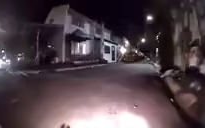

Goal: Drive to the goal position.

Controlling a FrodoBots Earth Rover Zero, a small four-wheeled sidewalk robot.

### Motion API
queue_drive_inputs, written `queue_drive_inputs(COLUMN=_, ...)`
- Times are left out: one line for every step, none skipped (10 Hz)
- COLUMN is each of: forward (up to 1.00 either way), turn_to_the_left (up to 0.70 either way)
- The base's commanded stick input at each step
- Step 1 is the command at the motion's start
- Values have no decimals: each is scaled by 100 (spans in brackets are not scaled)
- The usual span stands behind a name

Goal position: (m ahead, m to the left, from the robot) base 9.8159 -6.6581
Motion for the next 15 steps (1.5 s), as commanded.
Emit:
queue_drive_inputs(forward=70, turn_to_the_left=-27)
queue_drive_inputs(forward=70, turn_to_the_left=-27)
queue_drive_inputs(forward=70, turn_to_the_left=-27)
queue_drive_inputs(forward=70, turn_to_the_left=-27)
queue_drive_inputs(forward=70, turn_to_the_left=-27)
queue_drive_inputs(forward=70, turn_to_the_left=-27)
queue_drive_inputs(forward=70, turn_to_the_left=-27)
queue_drive_inputs(forward=70, turn_to_the_left=-27)
queue_drive_inputs(forward=70, turn_to_the_left=-27)
queue_drive_inputs(forward=70, turn_to_the_left=-18)
queue_drive_inputs(forward=70, turn_to_the_left=-1)
queue_drive_inputs(forward=70, turn_to_the_left=0)
queue_drive_inputs(forward=70, turn_to_the_left=0)
queue_drive_inputs(forward=70, turn_to_the_left=0)
queue_drive_inputs(forward=70, turn_to_the_left=0)
